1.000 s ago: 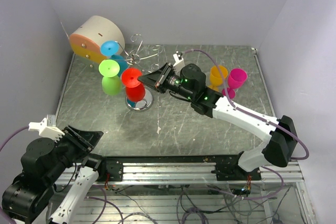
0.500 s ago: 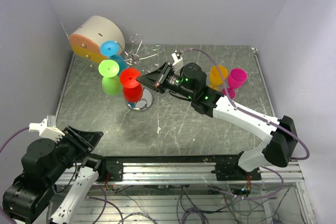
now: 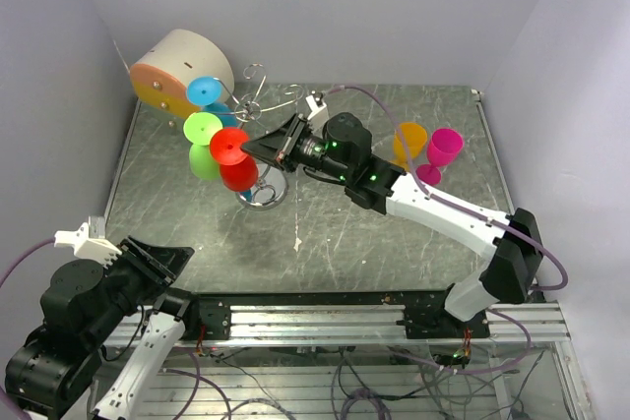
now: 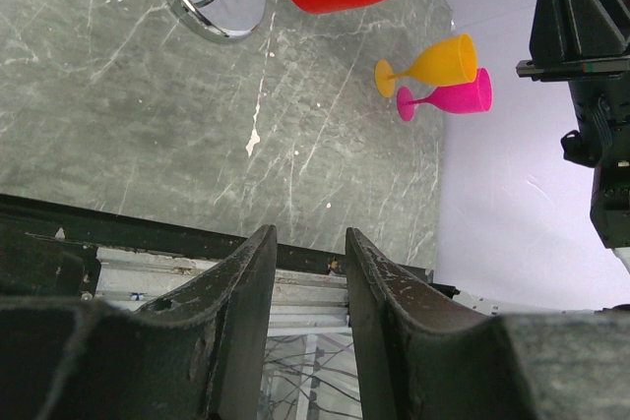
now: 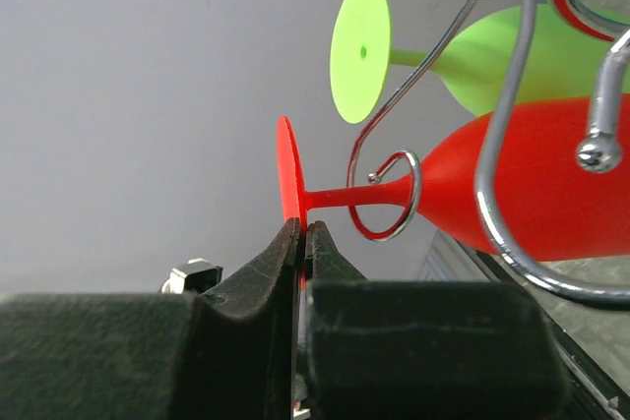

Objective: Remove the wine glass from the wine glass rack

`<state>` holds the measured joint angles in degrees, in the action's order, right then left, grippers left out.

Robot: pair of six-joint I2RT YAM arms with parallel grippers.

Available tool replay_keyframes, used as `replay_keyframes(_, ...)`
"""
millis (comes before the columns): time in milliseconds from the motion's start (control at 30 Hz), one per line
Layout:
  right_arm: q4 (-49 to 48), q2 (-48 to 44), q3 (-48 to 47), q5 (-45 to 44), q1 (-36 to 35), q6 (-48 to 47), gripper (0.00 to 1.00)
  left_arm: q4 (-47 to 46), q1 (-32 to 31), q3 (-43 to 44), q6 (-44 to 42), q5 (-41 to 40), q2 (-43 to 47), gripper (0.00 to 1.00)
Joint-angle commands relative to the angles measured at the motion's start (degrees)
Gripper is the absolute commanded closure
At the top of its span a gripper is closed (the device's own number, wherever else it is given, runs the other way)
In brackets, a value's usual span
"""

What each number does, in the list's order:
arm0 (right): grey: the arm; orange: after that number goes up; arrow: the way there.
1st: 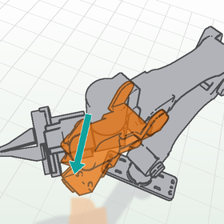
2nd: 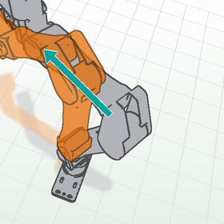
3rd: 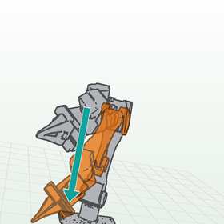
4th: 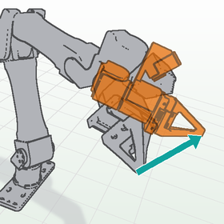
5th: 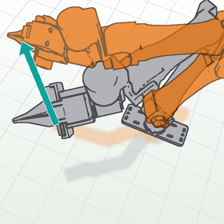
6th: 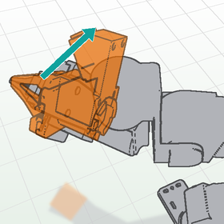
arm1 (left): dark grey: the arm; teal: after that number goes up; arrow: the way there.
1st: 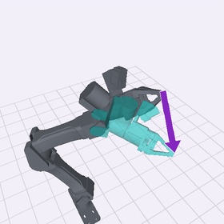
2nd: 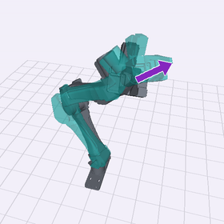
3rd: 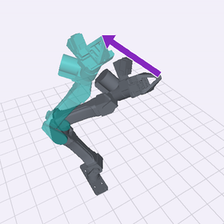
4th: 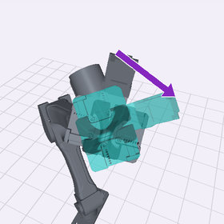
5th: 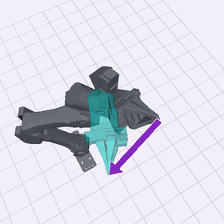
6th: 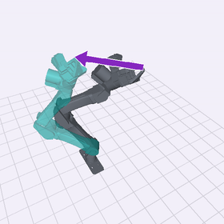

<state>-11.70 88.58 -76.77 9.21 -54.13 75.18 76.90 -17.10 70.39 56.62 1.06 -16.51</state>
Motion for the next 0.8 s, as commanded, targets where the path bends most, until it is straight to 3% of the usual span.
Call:
replay_keyframes(0, -0.3, 0.5, -1.5, -2.0, -0.9, -1.4, 1.0, 0.2, -0.2, 1.1, 0.2, -0.6, 0.5, 0.55)
replay_keyframes(367, 1.8, 0.2, -2.6, -8.0, -0.9, -3.4, 1.0, -0.3, -0.2, -0.1, 0.3, -0.1, 0.9, 0.55)
replay_keyframes(767, -4.8, -1.9, 2.9, -16.2, -1.6, -1.4, 1.0, 0.7, -0.2, 0.1, 0.3, -0.6, 1.6, 0.55)
